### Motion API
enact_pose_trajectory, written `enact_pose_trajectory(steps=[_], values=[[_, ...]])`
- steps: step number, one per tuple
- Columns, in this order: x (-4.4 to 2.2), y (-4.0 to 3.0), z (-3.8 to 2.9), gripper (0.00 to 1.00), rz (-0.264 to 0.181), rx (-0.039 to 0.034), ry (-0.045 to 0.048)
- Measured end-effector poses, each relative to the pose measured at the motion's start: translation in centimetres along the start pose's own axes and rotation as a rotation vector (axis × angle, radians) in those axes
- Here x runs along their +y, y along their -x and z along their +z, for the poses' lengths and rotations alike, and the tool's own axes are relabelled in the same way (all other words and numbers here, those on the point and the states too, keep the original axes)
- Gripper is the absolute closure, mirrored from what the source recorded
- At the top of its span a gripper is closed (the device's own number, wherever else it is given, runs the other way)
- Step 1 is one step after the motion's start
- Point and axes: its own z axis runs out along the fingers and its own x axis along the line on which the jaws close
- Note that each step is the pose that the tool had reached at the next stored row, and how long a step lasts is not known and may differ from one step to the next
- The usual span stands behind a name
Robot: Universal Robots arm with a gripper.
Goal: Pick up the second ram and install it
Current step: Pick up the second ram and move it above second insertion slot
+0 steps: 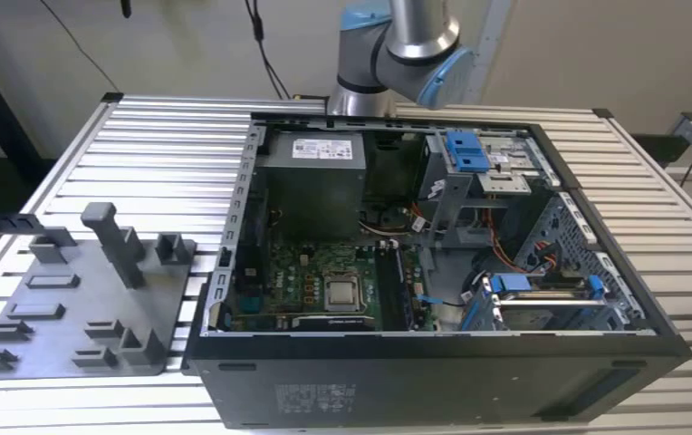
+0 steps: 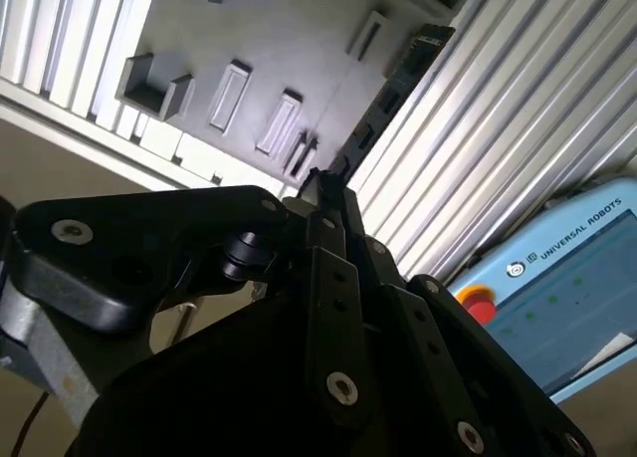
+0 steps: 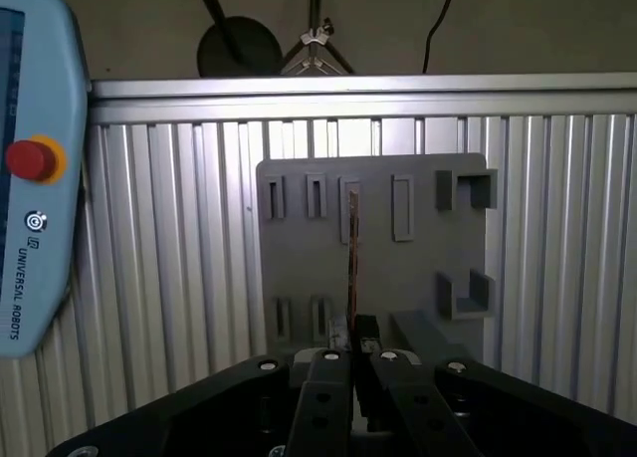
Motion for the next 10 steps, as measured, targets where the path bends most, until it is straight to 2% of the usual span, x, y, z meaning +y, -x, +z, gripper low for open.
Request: enact_pose_trajectory(steps=[10], values=[[-0.04,0.09,-1.7,0.86,0.0,0.0,-0.0001]])
